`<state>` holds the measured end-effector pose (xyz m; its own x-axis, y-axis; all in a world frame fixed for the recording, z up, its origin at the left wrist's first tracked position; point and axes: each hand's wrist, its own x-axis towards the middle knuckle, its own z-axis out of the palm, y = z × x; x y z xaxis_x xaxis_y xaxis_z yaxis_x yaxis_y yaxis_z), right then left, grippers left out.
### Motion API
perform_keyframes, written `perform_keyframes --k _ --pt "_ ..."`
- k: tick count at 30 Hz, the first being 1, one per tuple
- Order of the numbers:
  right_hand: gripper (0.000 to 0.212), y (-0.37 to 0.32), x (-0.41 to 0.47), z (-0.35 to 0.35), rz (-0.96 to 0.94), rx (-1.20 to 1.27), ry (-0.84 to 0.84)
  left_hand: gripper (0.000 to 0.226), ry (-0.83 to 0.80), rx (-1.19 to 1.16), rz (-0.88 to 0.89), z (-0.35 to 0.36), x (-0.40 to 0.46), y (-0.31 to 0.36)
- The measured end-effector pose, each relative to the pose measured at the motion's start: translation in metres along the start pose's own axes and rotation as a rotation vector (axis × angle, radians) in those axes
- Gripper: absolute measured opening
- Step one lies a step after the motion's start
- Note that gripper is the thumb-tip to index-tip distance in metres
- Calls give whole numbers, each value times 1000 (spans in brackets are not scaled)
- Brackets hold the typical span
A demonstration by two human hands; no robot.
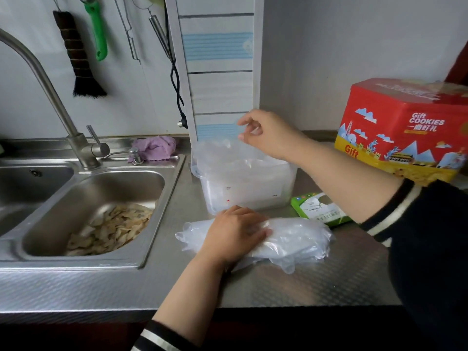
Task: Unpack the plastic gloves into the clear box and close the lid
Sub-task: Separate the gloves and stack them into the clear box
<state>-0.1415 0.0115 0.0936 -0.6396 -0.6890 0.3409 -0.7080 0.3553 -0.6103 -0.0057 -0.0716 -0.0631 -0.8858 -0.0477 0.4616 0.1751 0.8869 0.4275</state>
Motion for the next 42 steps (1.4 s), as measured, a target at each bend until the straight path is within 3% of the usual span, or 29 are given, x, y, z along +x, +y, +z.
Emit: perform_keyframes --k 3,5,7,11,17,22,25,28,32,34,42 --pt "11 3 -48 -2 -175 31 143 29 82 -45 30 0 0 1" --pt "15 7 -79 -3 -149 -26 90 23 170 -57 55 0 1 1" --pt "33 16 -100 -1 -24 -92 -53 19 266 -62 61 -1 1 2" --pt "90 25 -109 -2 177 -77 -271 14 496 -5 129 -6 0 9" --pt "108 21 -98 -10 315 12 -473 17 647 -22 150 -9 0 14" --pt "66 4 -89 -7 282 -50 -552 29 652 -61 9 -10 -3 15" --pt "36 1 -83 6 267 67 -449 40 667 -82 16 -12 -3 16" --pt "18 -5 -73 8 209 254 -266 41 787 -61 18 -15 -3 14" --pt "26 -12 -50 -14 128 364 -135 32 879 -62 -17 -16 -4 14" --pt "18 -13 -36 -24 62 358 -109 31 868 -68 -13 -17 -5 15" --pt "33 0 5 -36 -32 619 208 30 842 -89 -34 -19 -4 14"
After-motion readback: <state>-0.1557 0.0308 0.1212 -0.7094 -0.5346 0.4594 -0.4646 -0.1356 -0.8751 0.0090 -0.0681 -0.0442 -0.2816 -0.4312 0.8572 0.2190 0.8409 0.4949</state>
